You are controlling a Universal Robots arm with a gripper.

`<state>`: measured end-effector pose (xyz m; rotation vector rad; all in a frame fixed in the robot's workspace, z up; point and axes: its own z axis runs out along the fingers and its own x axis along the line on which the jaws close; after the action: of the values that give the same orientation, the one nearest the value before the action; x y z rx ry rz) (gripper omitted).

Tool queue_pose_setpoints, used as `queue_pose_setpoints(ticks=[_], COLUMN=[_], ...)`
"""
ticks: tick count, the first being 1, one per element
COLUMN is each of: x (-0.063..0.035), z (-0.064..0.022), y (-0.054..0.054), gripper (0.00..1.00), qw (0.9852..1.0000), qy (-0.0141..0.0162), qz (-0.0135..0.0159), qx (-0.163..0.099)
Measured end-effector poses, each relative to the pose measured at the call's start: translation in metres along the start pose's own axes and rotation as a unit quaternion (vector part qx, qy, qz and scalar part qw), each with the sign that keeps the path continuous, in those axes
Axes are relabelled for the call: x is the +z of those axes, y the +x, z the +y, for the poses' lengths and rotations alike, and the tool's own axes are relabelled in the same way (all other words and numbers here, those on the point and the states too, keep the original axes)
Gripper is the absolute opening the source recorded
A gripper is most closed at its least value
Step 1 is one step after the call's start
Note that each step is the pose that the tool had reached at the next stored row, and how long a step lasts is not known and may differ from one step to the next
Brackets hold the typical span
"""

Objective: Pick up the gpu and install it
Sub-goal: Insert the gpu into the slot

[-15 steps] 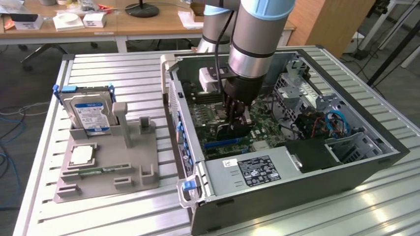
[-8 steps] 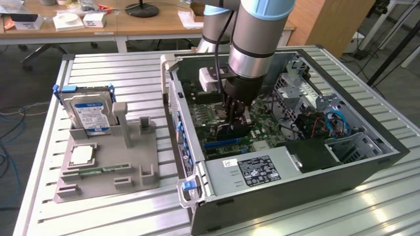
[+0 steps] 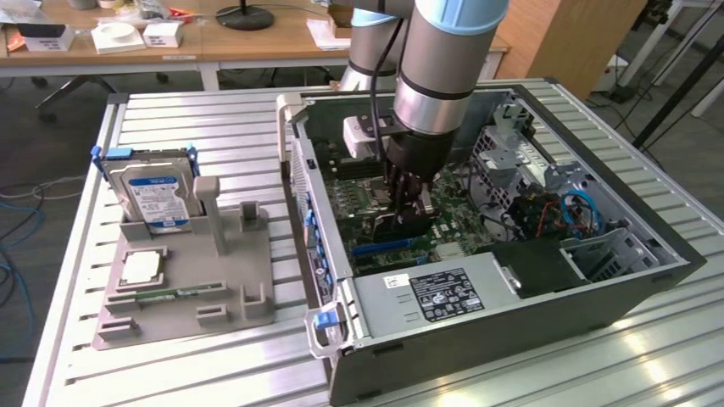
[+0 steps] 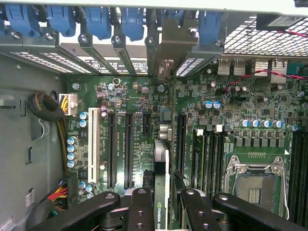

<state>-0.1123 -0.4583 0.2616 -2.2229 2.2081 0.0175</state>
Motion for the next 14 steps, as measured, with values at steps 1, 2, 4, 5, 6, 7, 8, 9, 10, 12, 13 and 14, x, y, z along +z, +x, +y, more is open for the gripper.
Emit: queue_pose_setpoints(ticks=[1,2,4,5,6,7,8,9,10,12,13,14], x=[0.0,0.0,0.0,0.0,0.0,0.0,0.0,0.0,0.0,0.0,0.0,0.0], z=[-0.0001,-0.0002,-0.0004,-0.0004,-0.0004,-0.0004,-0.0005,-0.0005,-0.0005,-0.0006,-0.0006,-0.0006], y=[0.0,0.0,0.0,0.0,0.0,0.0,0.0,0.0,0.0,0.0,0.0,0.0], gripper=[0.27,0.27,0.27,0.27,0.27,0.27,0.27,0.27,0.27,0.27,0.27,0.27], qw=[1.0,1.0,1.0,1.0,1.0,1.0,1.0,1.0,1.0,1.0,1.0,1.0], qy=[0.0,0.0,0.0,0.0,0.0,0.0,0.0,0.0,0.0,0.0,0.0,0.0], qz=[0.0,0.0,0.0,0.0,0.0,0.0,0.0,0.0,0.0,0.0,0.0,0.0], qx=[0.0,0.0,0.0,0.0,0.0,0.0,0.0,0.0,0.0,0.0,0.0,0.0])
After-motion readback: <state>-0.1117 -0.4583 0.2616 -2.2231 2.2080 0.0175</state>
